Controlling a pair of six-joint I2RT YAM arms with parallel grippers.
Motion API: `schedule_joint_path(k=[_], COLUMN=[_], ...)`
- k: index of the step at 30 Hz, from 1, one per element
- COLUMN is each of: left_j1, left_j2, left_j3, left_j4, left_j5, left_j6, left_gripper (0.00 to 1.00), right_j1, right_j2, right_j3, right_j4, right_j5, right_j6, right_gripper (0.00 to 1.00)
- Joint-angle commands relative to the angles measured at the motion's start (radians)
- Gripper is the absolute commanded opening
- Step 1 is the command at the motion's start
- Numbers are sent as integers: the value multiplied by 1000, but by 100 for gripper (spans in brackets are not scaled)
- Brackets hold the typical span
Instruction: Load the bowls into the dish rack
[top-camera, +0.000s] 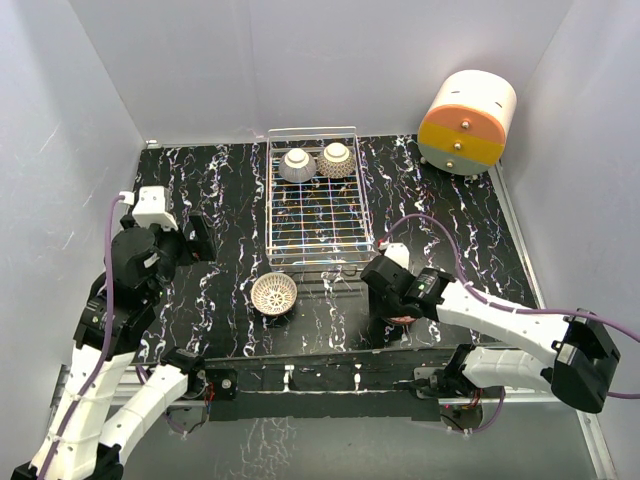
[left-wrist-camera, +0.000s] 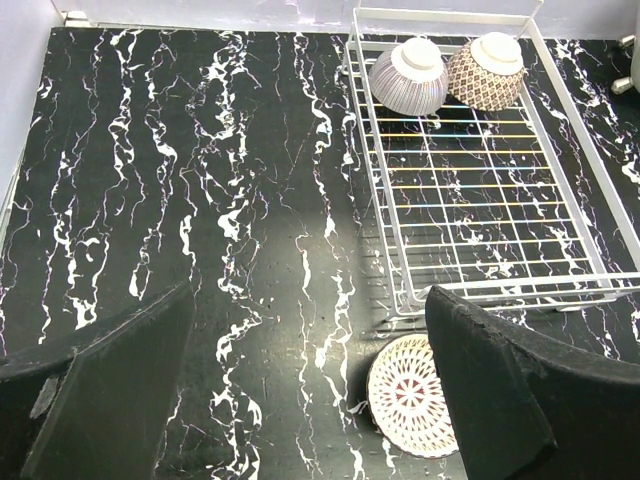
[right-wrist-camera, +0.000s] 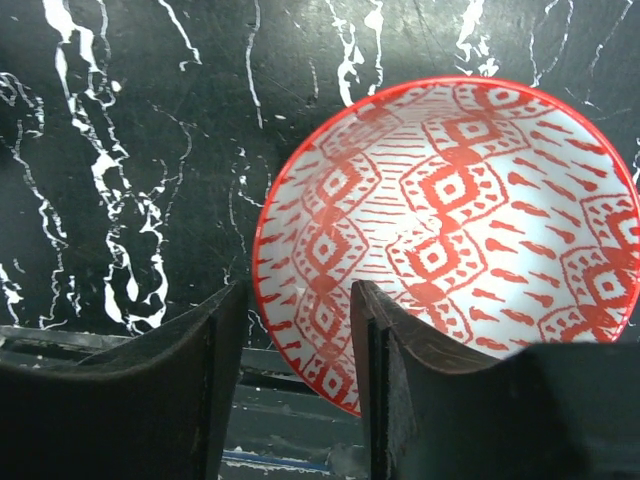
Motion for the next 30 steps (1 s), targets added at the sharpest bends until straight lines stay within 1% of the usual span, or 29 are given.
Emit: schedule_joint_path(k=[1, 6, 8, 11, 21, 23, 27, 30], left_j1=[-4, -4, -4, -4, -4, -4, -4, -4], left_j2=[-19, -21, -23, -24, -36, -37, -43, -48], left_j3=[-20, -29, -30, -30, -32, -32, -32, -35], left_j4=[-6, -5, -3, -3, -11, -14, -18, -18], left_j5=[-10, -9, -10, -10, -13, -14, -19, -21], left_j6=[0, -3, -3, -3, -7, -7, -6, -7], left_gripper=[97, 97, 97, 97, 97, 97, 97, 97], right_j1=[4, 4, 4, 4, 4, 4, 5, 4], right_j2=[-29, -41, -33, -24, -12, -14, -47, -62], right_j3=[-9, -23, -24, -21, -38, -34, -14, 12], right_j4=[26, 36, 31, 27, 40, 36, 25, 6], right_j5=[62, 77, 74, 69, 65, 67, 86, 109], right_j6=[36, 30, 34, 34, 44, 43, 43, 44], right_gripper=[45, 42, 37, 33, 32, 28, 11, 9])
